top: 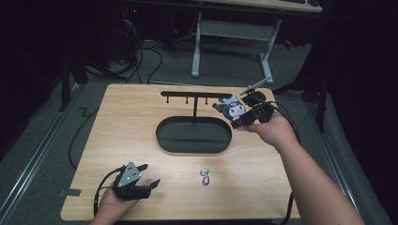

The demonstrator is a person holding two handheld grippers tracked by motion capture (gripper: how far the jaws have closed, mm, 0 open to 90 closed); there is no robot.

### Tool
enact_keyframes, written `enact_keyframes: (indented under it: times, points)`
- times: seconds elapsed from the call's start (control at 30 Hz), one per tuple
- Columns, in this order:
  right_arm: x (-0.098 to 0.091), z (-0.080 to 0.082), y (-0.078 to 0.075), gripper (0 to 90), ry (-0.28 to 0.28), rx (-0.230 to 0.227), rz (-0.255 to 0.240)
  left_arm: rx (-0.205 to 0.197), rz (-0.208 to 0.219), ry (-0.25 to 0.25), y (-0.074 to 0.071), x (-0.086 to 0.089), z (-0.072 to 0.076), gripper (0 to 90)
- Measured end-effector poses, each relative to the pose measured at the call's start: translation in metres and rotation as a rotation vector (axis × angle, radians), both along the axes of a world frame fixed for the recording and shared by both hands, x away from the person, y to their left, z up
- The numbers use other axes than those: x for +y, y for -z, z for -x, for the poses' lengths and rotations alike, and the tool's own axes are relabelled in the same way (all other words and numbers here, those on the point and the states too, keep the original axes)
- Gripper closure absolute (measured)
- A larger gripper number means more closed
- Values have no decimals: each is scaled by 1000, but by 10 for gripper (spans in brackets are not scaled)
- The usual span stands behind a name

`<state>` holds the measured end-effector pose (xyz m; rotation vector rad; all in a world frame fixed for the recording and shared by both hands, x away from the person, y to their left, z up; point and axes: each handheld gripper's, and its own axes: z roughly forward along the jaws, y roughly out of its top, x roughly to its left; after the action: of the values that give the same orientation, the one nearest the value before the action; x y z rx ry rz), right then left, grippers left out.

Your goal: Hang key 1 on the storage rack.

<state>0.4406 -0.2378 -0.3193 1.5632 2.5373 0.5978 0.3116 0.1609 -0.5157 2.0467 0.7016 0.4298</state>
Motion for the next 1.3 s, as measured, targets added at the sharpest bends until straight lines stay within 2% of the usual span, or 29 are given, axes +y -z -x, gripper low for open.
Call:
enact_keyframes:
  times: [0.2, 0.27, 0.43, 0.53, 0.73, 0.87, 0.97, 1.3]
  points:
    - [1, -6, -10, 476, 6, -27, -23, -1, -10, 5, 1, -1, -1, 287]
    - [3, -10, -11, 475, 10, -32, -11, 1, -12, 7, 1, -1, -1, 287]
    - [-1, -17, -9, 475, 45, -56, -16, 1, -14, 7, 1, -2, -1, 287]
    - [-7, -18, -3, 474, 58, -60, 5, 2, -10, 4, 1, -2, -1, 287]
    - [-19, -12, 10, 474, 78, -50, -14, 6, -20, 8, 3, -3, -2, 288]
    - [-24, -6, 22, 472, 67, -44, -11, 12, -26, 13, 4, -4, -2, 287]
    - [-26, -3, 33, 472, 63, -28, 10, 19, -31, 16, 5, -5, -3, 288]
    - [-22, -3, 60, 468, 47, -28, -1, 25, -41, 25, 7, -8, -3, 287]
